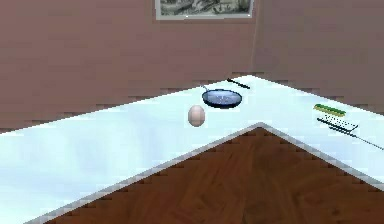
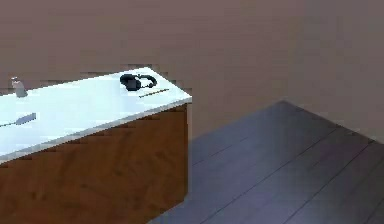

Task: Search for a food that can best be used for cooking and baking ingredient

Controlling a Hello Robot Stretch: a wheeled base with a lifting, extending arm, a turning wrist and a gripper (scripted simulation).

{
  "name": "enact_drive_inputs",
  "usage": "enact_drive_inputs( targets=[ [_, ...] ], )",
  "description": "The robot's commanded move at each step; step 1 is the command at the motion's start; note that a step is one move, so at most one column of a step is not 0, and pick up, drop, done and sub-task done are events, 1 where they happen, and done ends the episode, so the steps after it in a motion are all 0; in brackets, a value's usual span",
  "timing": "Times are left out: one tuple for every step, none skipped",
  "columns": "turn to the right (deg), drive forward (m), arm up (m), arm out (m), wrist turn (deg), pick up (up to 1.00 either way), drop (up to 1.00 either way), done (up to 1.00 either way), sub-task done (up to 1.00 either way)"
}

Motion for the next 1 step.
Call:
enact_drive_inputs(
  targets=[
    [0.0, 0.00, 0.00, 0.00, 0.0, 0.00, 0.00, 1.00, 0.00]
  ],
)
